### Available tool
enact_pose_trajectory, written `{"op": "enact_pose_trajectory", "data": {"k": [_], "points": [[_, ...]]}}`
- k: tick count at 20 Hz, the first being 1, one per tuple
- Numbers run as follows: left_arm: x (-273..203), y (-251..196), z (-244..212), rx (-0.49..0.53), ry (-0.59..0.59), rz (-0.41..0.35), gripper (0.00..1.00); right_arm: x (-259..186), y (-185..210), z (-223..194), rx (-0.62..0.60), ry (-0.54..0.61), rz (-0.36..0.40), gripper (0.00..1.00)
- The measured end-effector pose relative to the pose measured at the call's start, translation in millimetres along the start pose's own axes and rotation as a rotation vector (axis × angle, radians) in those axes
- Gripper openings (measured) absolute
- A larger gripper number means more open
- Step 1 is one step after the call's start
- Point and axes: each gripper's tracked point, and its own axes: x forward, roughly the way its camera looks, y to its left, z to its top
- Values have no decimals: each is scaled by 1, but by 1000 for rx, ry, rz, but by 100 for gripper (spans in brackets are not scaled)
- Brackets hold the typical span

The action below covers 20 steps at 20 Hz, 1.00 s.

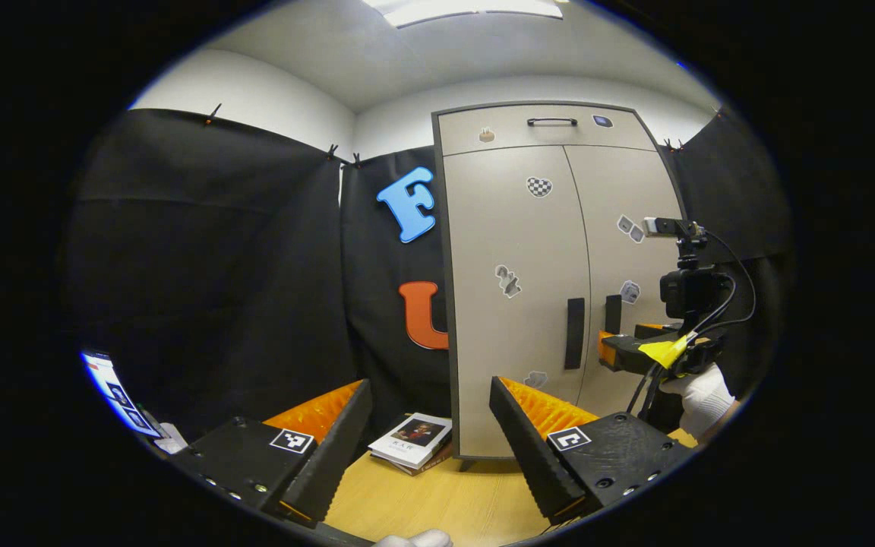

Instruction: Open the right door of the double-door shoe cabinet with the right hand, and open the left door with the left hand.

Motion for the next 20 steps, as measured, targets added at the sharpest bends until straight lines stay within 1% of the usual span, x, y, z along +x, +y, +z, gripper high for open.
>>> {"op": "enact_pose_trajectory", "data": {"k": [1, 2, 3, 5, 6, 7, 8, 9, 10, 11, 13, 20], "points": [[0, 3, 0, 4, 2, 14, 96, 6, 0, 1, 19, 1, -8, 86], [-2, 4, 0, 7, 4, 26, 96, 12, 1, 2, 33, 7, -6, 85], [-3, 4, -1, 7, 4, 35, 96, 16, 2, 2, 32, 14, -6, 78], [-1, 5, -1, 7, 8, 46, 96, 23, 3, 6, 35, 15, -7, 73], [0, 6, -3, 9, 9, 52, 96, 26, 2, 5, 31, 15, -19, 71], [0, 6, -3, 9, 10, 57, 96, 24, 1, 7, 31, 15, -40, 64], [0, 7, -3, 6, 10, 59, 96, 26, 0, 6, 32, 13, -51, 60], [0, 7, -3, 1, 9, 61, 96, 25, 2, 6, 35, 10, -50, 53], [1, 7, -3, -2, 7, 63, 96, 25, 4, 5, 32, 13, -51, 49], [2, 6, -4, -4, 7, 64, 96, 26, 4, 6, 23, 16, -56, 40], [2, 6, -4, -4, 7, 61, 96, 25, 4, 5, 8, 20, -52, 38], [4, 6, -4, -6, 6, 25, 96, 13, 3, 2, 3, 22, 5, 33]]}}
